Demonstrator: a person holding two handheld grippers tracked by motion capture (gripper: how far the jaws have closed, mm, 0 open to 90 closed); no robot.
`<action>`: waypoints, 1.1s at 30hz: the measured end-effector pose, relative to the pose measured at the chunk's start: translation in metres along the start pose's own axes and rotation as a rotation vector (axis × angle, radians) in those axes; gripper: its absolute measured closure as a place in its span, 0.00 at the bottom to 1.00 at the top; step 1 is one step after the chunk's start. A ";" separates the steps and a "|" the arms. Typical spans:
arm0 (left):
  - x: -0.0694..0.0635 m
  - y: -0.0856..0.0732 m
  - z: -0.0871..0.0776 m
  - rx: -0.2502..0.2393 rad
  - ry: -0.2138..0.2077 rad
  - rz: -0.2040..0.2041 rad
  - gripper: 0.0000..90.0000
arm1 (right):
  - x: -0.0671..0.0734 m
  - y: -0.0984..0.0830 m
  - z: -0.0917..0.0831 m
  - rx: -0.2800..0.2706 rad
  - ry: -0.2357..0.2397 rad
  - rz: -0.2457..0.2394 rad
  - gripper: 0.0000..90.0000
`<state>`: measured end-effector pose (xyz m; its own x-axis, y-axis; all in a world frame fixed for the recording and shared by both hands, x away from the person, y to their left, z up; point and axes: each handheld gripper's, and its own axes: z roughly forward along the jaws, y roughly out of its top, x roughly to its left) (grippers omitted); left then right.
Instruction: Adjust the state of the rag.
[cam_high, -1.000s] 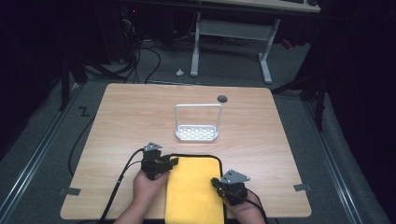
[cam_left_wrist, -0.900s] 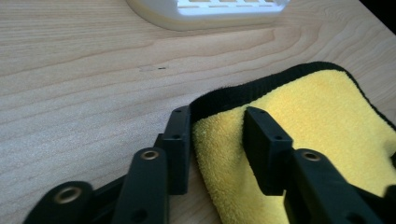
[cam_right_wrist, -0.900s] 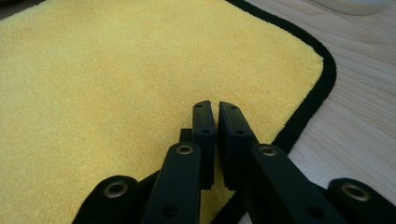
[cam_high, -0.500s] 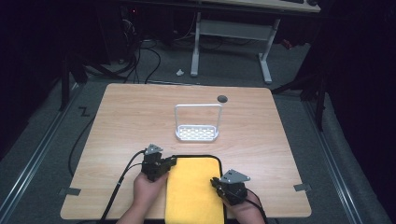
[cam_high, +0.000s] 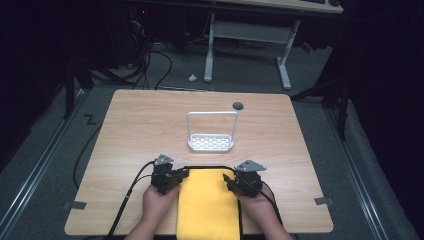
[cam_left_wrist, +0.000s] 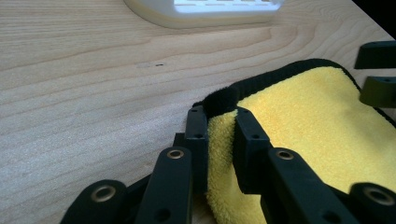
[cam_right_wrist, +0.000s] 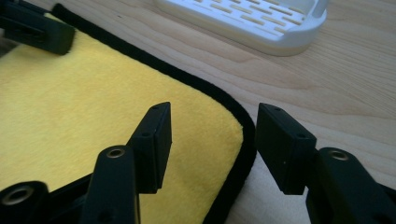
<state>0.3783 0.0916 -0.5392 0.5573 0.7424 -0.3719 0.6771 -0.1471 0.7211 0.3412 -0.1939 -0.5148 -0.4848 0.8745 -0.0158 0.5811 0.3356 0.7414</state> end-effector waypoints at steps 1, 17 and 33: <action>0.000 0.000 0.000 0.000 0.000 0.000 0.86 | -0.001 0.001 0.002 0.003 -0.004 0.002 0.49; 0.000 0.000 0.000 -0.002 -0.003 -0.004 0.85 | -0.006 -0.003 0.017 0.036 0.031 0.060 0.48; 0.000 0.000 0.000 -0.003 -0.005 -0.006 0.85 | 0.002 -0.007 0.014 0.015 0.074 0.040 0.79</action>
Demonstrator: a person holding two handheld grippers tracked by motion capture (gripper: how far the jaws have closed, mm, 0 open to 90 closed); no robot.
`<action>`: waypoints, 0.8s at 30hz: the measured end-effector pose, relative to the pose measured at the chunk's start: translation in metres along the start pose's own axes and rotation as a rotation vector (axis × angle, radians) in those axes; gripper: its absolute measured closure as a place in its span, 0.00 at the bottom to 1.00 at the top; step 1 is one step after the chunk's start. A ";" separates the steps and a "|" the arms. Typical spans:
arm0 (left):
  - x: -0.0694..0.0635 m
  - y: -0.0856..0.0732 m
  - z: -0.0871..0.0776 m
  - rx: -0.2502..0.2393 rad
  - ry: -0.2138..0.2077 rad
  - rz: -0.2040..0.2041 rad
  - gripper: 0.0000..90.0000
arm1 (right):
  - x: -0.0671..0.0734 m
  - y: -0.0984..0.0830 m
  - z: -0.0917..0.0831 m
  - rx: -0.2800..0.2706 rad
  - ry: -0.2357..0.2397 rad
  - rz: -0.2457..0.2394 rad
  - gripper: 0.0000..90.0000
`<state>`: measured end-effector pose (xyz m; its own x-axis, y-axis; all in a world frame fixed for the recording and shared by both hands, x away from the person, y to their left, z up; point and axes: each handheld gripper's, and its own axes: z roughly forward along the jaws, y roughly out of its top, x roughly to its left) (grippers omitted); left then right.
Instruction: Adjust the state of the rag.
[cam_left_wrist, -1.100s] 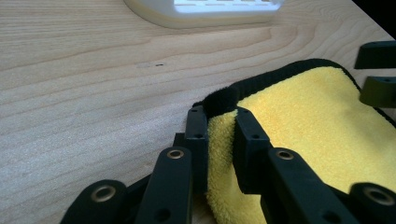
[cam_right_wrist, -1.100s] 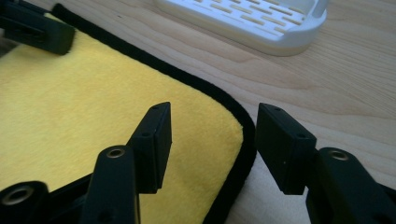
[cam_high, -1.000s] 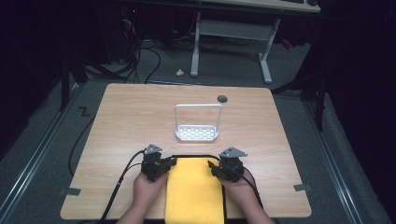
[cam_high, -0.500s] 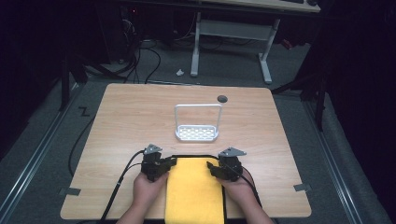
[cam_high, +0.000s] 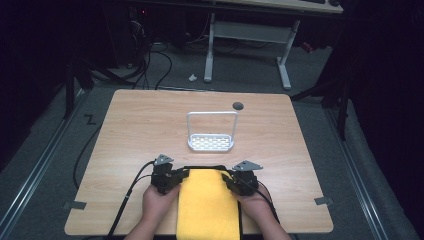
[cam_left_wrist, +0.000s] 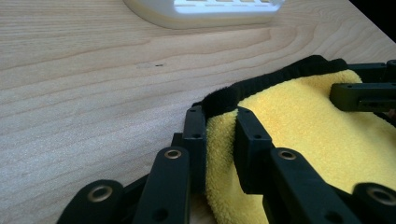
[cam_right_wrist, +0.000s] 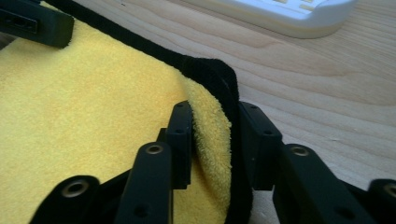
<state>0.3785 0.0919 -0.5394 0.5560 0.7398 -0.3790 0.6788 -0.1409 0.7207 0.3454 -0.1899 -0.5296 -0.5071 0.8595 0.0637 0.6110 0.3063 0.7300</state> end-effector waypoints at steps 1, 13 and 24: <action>0.000 0.000 0.000 0.000 0.000 0.000 0.85 | 0.000 0.000 0.000 0.001 0.003 0.001 0.80; 0.000 0.000 0.000 0.000 0.001 0.001 0.85 | 0.003 -0.001 0.000 -0.010 0.008 -0.024 0.87; -0.002 0.000 -0.003 -0.011 -0.012 0.023 0.89 | 0.007 -0.002 -0.004 -0.038 -0.020 -0.046 0.88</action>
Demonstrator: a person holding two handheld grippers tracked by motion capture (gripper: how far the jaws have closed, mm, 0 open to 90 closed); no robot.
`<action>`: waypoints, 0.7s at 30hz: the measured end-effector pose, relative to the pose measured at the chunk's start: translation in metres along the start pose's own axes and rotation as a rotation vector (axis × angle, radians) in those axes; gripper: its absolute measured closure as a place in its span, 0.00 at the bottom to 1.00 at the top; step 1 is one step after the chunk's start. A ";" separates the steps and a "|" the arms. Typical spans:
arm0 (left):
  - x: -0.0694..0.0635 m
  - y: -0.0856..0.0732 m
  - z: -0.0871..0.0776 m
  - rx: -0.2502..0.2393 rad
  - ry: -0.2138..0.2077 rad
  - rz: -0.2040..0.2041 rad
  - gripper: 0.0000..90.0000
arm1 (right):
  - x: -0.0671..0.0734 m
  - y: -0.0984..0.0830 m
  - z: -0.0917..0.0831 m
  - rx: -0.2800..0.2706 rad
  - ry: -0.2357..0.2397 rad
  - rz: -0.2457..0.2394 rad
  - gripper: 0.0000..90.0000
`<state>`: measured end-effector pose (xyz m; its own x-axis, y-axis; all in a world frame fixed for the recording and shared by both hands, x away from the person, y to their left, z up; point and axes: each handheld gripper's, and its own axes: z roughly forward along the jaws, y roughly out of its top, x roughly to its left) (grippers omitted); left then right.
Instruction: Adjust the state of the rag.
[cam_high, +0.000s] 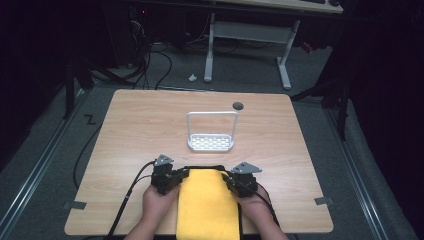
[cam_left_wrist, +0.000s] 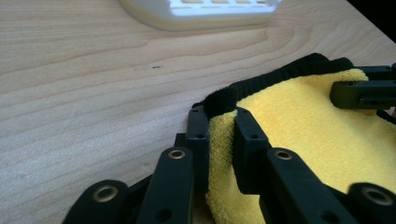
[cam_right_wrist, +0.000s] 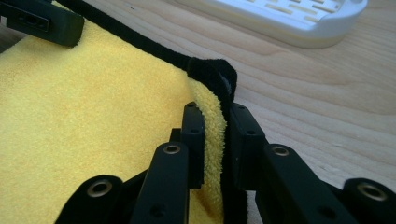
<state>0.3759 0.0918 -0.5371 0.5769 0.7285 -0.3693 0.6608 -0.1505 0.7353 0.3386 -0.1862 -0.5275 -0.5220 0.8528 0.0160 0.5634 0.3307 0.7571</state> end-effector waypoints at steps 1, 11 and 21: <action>0.000 0.000 -0.001 -0.005 -0.006 0.004 0.90 | 0.000 0.000 -0.001 -0.008 -0.002 -0.004 0.88; -0.017 0.016 -0.018 -0.117 -0.003 0.059 0.93 | 0.005 0.009 -0.024 -0.127 -0.023 -0.007 0.88; -0.032 0.036 -0.039 -0.203 -0.011 0.107 0.93 | 0.006 0.027 -0.048 -0.229 -0.043 -0.028 0.88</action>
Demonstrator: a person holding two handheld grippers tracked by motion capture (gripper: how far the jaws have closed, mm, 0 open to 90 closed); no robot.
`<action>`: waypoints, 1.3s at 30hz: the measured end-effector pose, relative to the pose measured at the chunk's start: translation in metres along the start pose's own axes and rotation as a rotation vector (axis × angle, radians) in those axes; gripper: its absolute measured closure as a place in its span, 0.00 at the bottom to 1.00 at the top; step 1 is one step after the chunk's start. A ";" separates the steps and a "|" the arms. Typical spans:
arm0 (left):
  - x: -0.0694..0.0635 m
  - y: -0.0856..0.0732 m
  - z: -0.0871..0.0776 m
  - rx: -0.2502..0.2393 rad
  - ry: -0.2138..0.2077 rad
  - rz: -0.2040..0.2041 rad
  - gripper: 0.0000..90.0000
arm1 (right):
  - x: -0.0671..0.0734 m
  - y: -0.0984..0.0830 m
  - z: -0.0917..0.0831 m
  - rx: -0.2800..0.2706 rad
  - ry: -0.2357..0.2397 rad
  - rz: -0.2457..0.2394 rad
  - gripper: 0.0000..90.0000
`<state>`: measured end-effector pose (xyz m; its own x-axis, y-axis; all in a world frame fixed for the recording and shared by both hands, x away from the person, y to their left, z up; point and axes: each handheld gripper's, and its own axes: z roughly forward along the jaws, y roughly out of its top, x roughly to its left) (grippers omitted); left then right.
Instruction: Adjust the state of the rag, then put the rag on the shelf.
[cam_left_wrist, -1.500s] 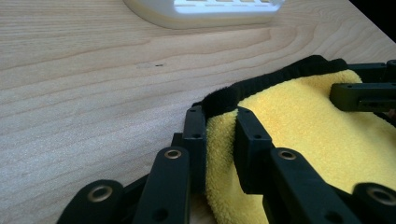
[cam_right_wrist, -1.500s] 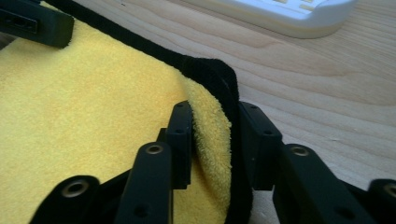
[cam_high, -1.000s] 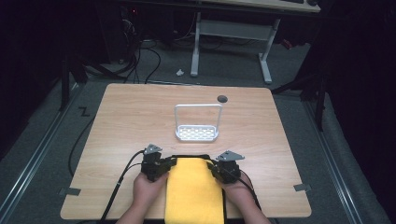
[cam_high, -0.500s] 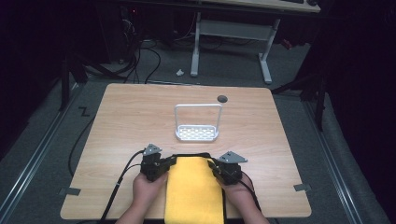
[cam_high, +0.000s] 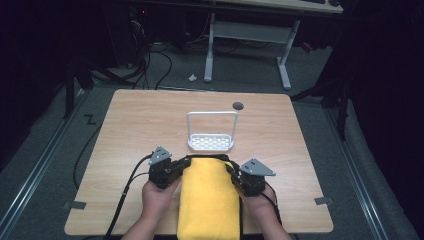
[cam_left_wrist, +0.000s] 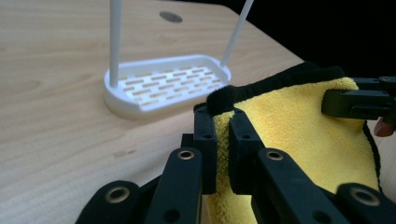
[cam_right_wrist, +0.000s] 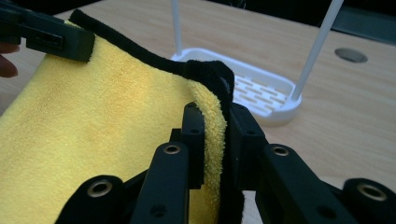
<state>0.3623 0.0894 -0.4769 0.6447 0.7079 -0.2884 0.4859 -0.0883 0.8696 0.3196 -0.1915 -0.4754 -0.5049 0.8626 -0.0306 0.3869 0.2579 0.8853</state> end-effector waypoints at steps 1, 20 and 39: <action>-0.001 0.003 -0.002 -0.009 0.001 0.007 0.93 | 0.001 0.003 -0.002 -0.011 -0.001 -0.004 0.88; -0.008 0.054 -0.021 -0.113 -0.005 0.045 0.93 | -0.002 0.057 -0.014 -0.115 -0.021 -0.036 0.88; -0.017 0.099 -0.032 -0.225 -0.009 0.105 0.93 | -0.011 0.094 -0.030 -0.228 -0.063 -0.049 0.88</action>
<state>0.3807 0.0909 -0.3729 0.6902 0.6970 -0.1946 0.2729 -0.0016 0.9620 0.3384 -0.1900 -0.3774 -0.4670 0.8788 -0.0981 0.1754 0.2008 0.9638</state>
